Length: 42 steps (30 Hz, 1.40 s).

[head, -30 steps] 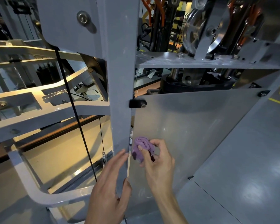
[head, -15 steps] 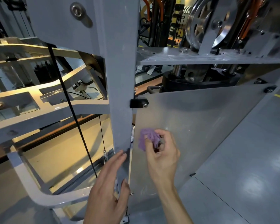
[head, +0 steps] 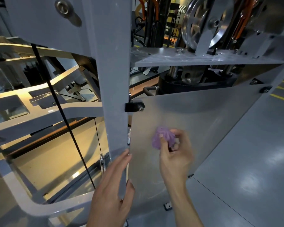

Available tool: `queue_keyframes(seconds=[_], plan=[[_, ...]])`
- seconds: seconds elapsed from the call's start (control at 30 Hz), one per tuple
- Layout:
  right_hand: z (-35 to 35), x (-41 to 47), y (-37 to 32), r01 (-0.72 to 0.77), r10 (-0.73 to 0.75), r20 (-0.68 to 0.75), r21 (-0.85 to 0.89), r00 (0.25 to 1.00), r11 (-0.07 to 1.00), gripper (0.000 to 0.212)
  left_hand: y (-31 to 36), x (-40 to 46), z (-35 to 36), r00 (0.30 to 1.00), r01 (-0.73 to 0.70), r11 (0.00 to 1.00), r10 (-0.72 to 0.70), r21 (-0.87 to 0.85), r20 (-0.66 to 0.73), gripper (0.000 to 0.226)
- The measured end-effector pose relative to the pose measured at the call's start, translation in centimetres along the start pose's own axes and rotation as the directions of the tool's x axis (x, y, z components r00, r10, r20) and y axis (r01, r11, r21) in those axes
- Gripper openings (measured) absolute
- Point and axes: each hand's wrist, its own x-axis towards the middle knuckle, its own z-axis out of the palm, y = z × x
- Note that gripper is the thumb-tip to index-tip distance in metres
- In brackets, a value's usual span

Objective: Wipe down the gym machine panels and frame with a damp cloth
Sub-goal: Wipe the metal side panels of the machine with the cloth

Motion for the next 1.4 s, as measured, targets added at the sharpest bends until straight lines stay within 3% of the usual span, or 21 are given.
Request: queue_keyframes(seconds=[0.1, 0.3, 0.43, 0.5, 0.7, 0.8, 0.87, 0.93, 1.03, 1.17, 1.33, 1.4], plan=[[0.3, -0.1, -0.4, 0.004, -0.005, -0.025, -0.035, 1.0, 0.999, 0.021, 0.1, 0.1, 0.0, 1.0, -0.002, 1.0, 0.002, 0.006, 0.005, 0.075], [1.2, -1.3, -1.4, 0.099, -0.098, 0.082, -0.008, 0.992, 0.995, 0.019, -0.1, 0.3, 0.2, 1.0, -0.014, 1.0, 0.014, -0.024, 0.014, 0.074], [-0.9, 1.4, 0.1, -0.082, 0.081, -0.058, -0.014, 0.995, 0.996, 0.014, 0.0, 0.7, 0.0, 0.999, -0.046, 0.999, 0.046, 0.001, 0.025, 0.067], [-0.6, 1.2, -0.3, -0.103, 0.101, -0.073, -0.03, 0.992, 0.994, 0.017, 0.1, 0.8, 0.0, 0.998, -0.045, 0.999, 0.045, 0.003, 0.038, 0.069], [1.5, -1.9, -2.0, 0.155, -0.145, 0.165, -0.048, 0.976, 0.987, 0.025, 0.5, 0.9, 0.1, 0.994, -0.069, 0.998, 0.069, -0.005, 0.081, 0.072], [-0.2, 0.7, -1.1, 0.015, -0.014, 0.063, -0.027, 0.998, 1.0, 0.019, 0.5, 1.1, 0.1, 0.994, -0.068, 0.998, 0.07, -0.018, 0.078, 0.078], [-1.6, 2.5, -0.8, -0.102, 0.105, -0.032, 0.086, 0.994, 0.991, 0.013, 0.4, 1.1, 0.2, 0.995, -0.059, 0.998, 0.061, -0.027, 0.079, 0.077], [-2.0, 3.0, -1.0, -0.129, 0.136, -0.079, 0.082, 0.988, 0.988, 0.012, 0.5, 1.0, 0.2, 0.995, -0.037, 0.998, 0.042, -0.049, 0.09, 0.076], [-0.5, 1.0, -1.3, -0.04, 0.04, 0.004, -0.048, 0.999, 0.998, 0.022, 0.9, 1.2, 0.4, 0.994, -0.047, 0.998, 0.052, -0.051, 0.092, 0.074], [0.1, 0.0, -0.6, 0.117, -0.112, 0.126, -0.035, 0.986, 0.993, 0.019, 1.8, 1.6, 1.0, 0.994, -0.069, 0.997, 0.072, -0.036, 0.082, 0.066], [-3.4, 5.0, 1.5, -0.122, 0.13, -0.087, 0.089, 0.988, 0.988, 0.014, 2.7, 2.2, 2.1, 0.995, -0.069, 0.997, 0.072, -0.044, 0.064, 0.066], [-4.0, 5.7, 1.7, -0.102, 0.112, -0.12, 0.088, 0.986, 0.991, 0.023, 3.0, 2.3, 2.6, 0.997, -0.05, 0.998, 0.052, -0.044, 0.051, 0.069]])
